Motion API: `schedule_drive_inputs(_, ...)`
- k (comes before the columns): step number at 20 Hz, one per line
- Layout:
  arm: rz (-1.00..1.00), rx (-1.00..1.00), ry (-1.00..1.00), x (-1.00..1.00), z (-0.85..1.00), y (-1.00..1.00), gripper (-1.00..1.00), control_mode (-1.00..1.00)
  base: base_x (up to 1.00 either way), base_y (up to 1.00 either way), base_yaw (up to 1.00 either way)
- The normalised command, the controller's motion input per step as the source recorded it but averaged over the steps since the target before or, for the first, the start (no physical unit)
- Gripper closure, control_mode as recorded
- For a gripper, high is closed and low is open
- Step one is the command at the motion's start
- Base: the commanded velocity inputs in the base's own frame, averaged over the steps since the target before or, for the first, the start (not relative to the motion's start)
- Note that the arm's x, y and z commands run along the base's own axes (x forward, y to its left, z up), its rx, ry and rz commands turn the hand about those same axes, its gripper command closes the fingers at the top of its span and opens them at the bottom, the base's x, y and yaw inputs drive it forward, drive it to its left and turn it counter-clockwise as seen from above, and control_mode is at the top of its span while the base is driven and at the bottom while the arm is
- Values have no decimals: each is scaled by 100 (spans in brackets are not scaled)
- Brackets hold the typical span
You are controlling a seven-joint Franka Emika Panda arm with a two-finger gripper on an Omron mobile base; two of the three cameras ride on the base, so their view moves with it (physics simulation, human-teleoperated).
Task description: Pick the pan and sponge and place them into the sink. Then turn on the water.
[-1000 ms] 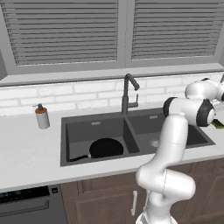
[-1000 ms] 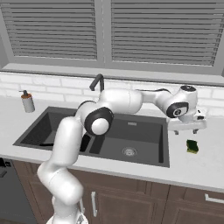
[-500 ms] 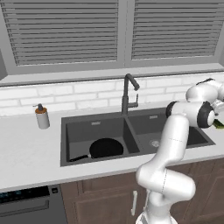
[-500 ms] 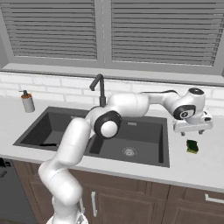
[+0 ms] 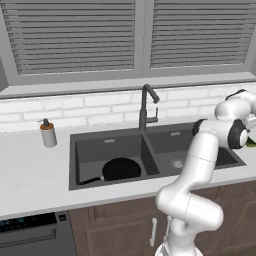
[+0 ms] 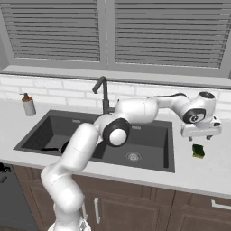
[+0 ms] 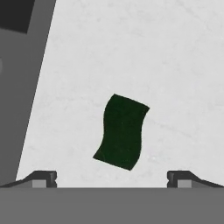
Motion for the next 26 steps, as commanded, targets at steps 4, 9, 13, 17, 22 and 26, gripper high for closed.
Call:
schedule_drive_inputs(4,0,0,0,0,-28,0,-100,-100,0,0,0)
schedule_drive_inputs(9,0,0,1,1,-33,0,-100,-100,0,0,0)
schedule_drive_inputs(13,0,0,7,0,-35,0,-100,-100,0,0,0)
schedule_drive_inputs(17,0,0,3,0,-9,-7,-100,-100,0,0,0)
schedule_drive_inputs(22,0,0,0,1,0,-4,-100,-100,0,0,0)
schedule_drive_inputs(26,0,5,0,9,-4,-7,-100,-100,0,0,0)
